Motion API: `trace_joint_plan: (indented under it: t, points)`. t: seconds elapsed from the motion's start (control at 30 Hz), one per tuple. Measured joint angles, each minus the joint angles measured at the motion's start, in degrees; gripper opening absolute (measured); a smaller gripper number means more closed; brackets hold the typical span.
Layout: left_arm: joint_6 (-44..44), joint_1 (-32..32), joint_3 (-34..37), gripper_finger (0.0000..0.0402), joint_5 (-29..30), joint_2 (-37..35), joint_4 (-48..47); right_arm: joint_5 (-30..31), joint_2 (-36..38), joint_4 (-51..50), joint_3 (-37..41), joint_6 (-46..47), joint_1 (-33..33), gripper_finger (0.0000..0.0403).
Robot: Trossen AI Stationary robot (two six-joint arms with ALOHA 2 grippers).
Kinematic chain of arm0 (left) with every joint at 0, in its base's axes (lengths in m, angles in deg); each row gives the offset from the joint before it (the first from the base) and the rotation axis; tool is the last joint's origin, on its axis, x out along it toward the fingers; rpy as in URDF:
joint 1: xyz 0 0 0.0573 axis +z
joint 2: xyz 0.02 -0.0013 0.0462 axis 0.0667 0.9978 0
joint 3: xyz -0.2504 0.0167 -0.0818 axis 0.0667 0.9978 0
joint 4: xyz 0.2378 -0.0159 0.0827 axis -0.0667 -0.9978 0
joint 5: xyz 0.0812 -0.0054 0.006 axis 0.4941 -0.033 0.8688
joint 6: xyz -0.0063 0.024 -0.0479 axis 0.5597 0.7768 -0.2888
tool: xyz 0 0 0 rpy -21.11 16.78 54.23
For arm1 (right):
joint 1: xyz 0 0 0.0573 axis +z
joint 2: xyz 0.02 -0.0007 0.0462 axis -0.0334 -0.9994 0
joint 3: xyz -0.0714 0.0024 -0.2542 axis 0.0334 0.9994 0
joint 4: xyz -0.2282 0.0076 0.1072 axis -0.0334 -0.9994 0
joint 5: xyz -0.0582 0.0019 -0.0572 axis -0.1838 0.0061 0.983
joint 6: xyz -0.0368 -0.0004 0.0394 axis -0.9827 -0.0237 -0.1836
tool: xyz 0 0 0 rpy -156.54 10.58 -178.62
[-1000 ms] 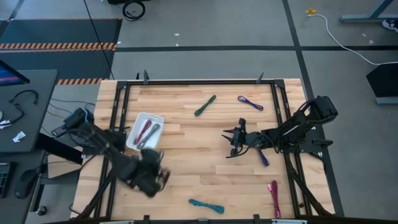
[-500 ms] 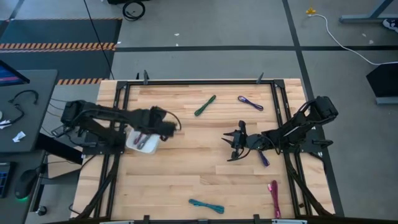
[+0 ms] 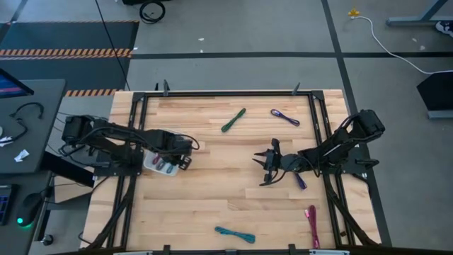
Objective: Pick and place USB-C Cables
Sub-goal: Put the left blue charger cable into the white bin, then put the bottom violet charger cable into the white bin
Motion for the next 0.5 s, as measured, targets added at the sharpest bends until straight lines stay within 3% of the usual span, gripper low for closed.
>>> trace_joint_plan:
  t: [0.23,0.5]
  points:
    - [0.27,0.73,0.11,0.0054,-0.77,0.01,-0.05,0.00,0.00,0.09,0.00,-0.12,-0.18,0.0100]
    - [3.71,4.21,-0.33,0.0175,-1.60,-1.33,-3.79,-0.02,0.00,-0.25,-0.01,-0.35,0.01,0.0100]
